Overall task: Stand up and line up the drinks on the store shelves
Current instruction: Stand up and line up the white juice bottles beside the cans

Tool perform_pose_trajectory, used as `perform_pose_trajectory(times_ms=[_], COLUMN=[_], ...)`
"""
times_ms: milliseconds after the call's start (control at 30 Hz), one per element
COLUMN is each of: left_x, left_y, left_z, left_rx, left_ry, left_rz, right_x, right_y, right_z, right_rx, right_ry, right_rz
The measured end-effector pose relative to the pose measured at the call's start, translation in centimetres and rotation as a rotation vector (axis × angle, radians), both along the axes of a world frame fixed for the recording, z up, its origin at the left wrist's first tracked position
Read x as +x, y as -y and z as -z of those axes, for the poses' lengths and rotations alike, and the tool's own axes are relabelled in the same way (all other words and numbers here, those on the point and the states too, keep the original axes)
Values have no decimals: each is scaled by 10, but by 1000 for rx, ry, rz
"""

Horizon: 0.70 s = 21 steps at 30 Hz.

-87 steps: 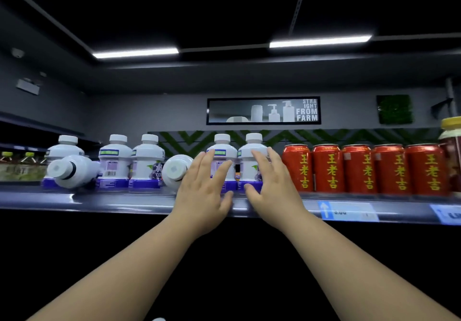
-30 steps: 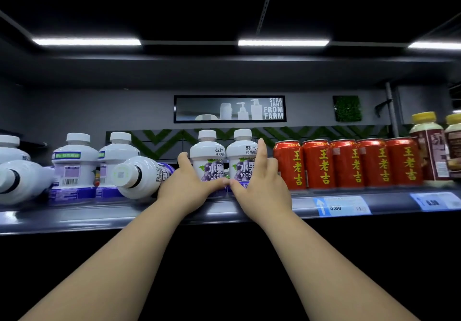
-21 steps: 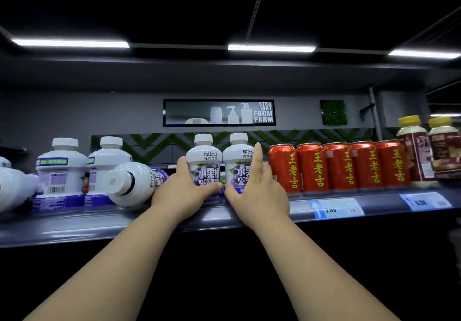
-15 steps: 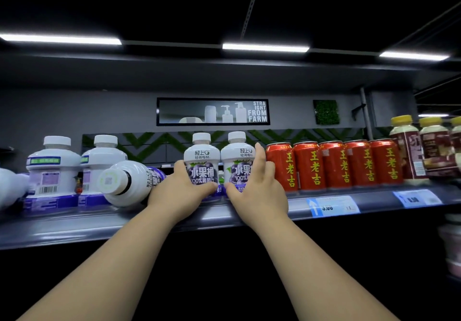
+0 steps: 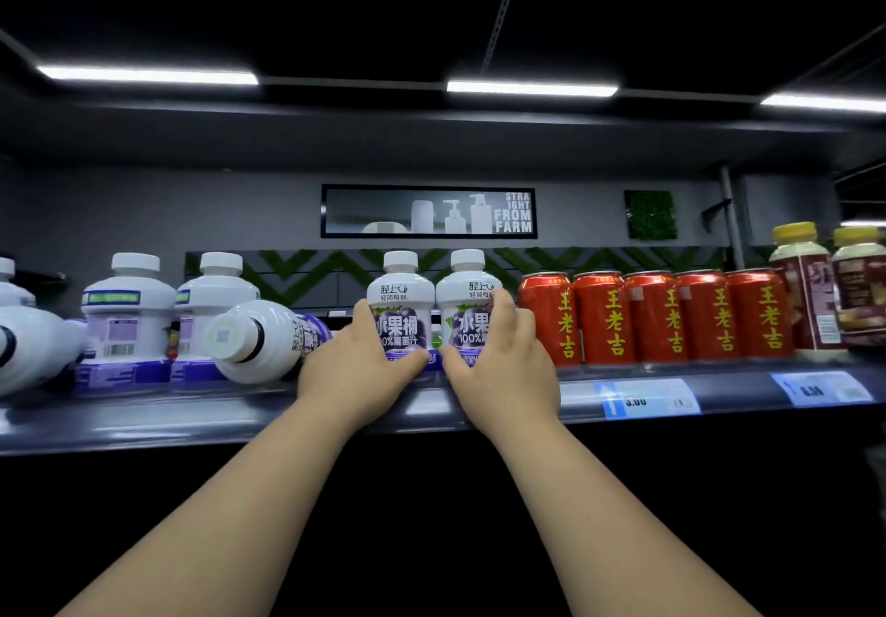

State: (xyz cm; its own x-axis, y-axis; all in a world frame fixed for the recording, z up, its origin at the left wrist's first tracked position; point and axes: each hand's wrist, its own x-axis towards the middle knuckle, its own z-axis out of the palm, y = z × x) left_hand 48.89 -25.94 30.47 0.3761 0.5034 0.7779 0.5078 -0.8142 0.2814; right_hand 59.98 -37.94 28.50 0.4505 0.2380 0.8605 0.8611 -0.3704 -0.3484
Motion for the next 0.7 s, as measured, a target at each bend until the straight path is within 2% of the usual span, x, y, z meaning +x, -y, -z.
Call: perform_pose_trajectory(times_ms=[100, 267, 367, 500, 567, 700], left_x=[-1, -1, -11, -48, -74, -116], left_y=[2, 8, 13, 28, 30, 18], left_z=[3, 7, 14, 33, 37, 40], left_rx=[33, 80, 129, 288, 295, 285], left_ry=[76, 85, 50, -44, -47, 91], left_rz=[5, -40, -11, -12, -4, -8], right_x=[-1, 0, 3, 6, -1, -41], right_y=[1, 7, 8, 14, 13, -3], right_z=[0, -1, 0, 7, 13, 13], right_rx=[-9, -3, -33, -142, -179, -220], right_ry=[19, 66, 107, 156, 200, 276], right_rz=[-35, -84, -115, -115, -95, -227])
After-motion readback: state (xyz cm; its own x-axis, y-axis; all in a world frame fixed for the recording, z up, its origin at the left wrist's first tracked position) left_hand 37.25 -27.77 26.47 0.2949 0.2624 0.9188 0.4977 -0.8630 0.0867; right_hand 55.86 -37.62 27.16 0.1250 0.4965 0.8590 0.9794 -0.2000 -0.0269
